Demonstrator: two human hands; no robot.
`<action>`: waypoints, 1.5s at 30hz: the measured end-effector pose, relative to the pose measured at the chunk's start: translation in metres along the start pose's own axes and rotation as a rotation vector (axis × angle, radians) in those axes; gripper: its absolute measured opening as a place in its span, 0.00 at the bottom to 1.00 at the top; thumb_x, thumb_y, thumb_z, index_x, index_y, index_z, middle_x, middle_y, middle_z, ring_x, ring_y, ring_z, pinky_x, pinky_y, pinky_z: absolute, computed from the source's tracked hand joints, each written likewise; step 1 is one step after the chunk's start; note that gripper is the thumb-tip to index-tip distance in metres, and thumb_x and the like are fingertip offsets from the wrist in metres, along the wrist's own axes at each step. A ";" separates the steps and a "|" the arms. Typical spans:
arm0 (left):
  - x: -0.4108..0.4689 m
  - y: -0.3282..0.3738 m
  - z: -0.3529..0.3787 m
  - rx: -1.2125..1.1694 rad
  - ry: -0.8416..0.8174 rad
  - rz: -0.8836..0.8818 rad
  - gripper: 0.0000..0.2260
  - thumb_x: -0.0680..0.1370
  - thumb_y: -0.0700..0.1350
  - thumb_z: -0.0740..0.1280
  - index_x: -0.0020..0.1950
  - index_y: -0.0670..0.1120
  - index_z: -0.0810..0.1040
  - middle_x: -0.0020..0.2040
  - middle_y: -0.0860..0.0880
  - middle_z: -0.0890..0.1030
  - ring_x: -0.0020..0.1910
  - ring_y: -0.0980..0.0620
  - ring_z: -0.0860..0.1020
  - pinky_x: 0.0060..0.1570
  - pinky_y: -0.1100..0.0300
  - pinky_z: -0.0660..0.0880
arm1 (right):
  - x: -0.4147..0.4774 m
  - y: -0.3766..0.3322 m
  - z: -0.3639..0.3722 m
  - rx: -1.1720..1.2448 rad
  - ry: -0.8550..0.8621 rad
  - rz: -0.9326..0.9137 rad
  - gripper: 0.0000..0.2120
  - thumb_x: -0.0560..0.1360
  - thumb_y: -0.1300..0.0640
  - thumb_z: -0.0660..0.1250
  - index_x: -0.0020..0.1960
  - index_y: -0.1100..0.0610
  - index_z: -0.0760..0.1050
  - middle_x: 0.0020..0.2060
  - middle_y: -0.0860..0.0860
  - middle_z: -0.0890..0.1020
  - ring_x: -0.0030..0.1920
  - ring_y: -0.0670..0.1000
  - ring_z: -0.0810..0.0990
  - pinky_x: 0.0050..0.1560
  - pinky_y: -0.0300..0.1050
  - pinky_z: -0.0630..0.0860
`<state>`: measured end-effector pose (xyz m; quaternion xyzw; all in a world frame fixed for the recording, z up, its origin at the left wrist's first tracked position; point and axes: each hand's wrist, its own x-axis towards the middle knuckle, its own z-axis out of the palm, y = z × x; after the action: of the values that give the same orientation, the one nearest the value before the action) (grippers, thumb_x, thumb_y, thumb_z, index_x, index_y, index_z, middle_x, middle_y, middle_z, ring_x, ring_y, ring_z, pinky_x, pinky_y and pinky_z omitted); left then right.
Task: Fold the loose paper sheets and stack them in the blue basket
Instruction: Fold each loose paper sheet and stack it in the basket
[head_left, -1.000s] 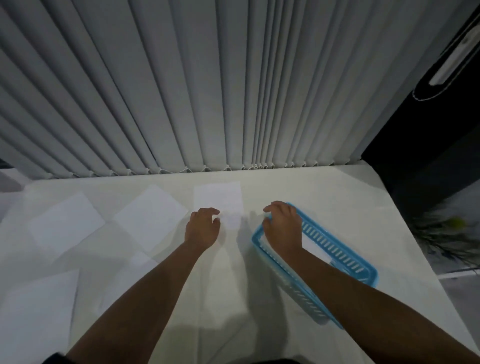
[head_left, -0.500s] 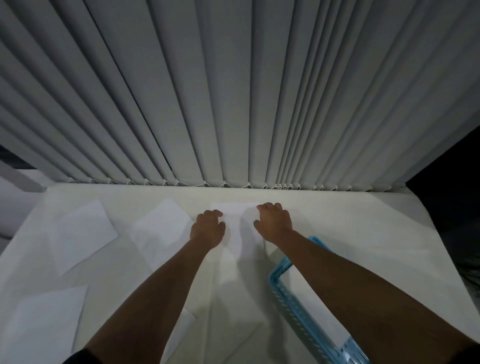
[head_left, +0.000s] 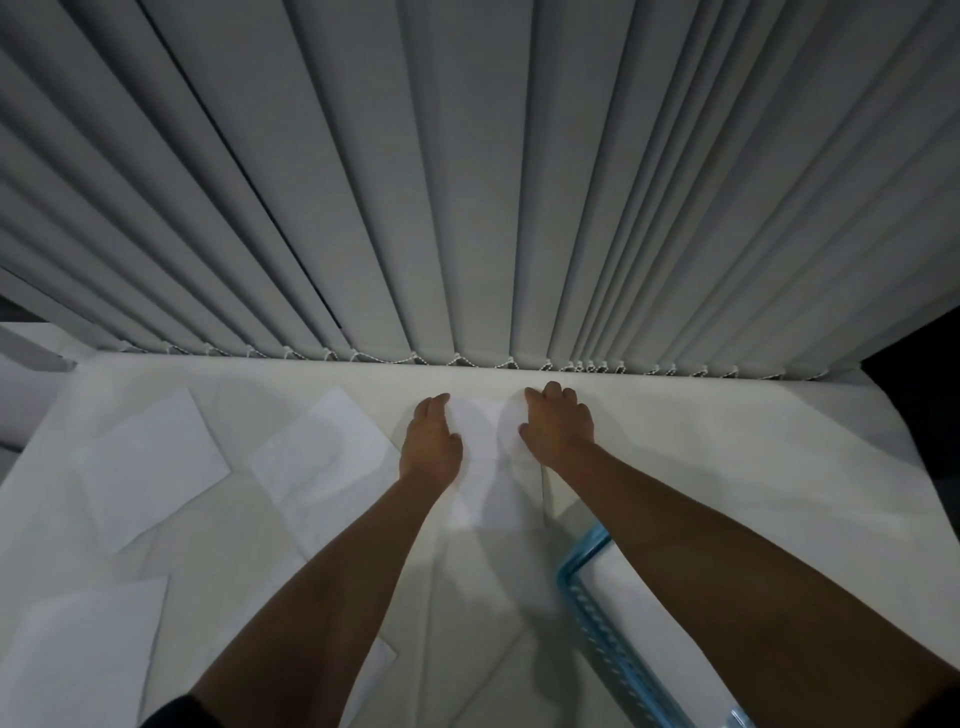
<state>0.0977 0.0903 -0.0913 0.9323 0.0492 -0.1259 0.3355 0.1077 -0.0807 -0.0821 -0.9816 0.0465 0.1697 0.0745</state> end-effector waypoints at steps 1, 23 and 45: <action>0.001 0.001 0.000 -0.032 -0.008 -0.009 0.26 0.75 0.37 0.63 0.73 0.44 0.63 0.72 0.44 0.66 0.67 0.42 0.70 0.66 0.51 0.69 | 0.002 -0.001 0.000 -0.004 -0.006 -0.018 0.19 0.76 0.55 0.61 0.67 0.56 0.67 0.63 0.57 0.70 0.63 0.59 0.69 0.57 0.51 0.69; -0.062 -0.050 -0.018 0.215 -0.013 0.466 0.13 0.66 0.53 0.58 0.42 0.51 0.80 0.47 0.54 0.82 0.50 0.49 0.81 0.52 0.52 0.75 | -0.078 0.019 0.007 0.003 -0.027 -0.302 0.15 0.75 0.51 0.58 0.54 0.47 0.82 0.52 0.48 0.82 0.57 0.54 0.75 0.58 0.50 0.65; -0.051 0.003 0.001 0.575 -0.214 0.276 0.10 0.77 0.48 0.60 0.56 0.46 0.74 0.57 0.46 0.79 0.59 0.44 0.76 0.55 0.53 0.70 | -0.129 0.020 0.008 -0.136 -0.062 -0.219 0.17 0.79 0.46 0.54 0.57 0.52 0.77 0.60 0.49 0.79 0.66 0.51 0.71 0.73 0.61 0.48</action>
<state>0.0489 0.0871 -0.0763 0.9682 -0.1503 -0.1850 0.0761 -0.0180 -0.0903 -0.0481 -0.9778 -0.0749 0.1937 0.0270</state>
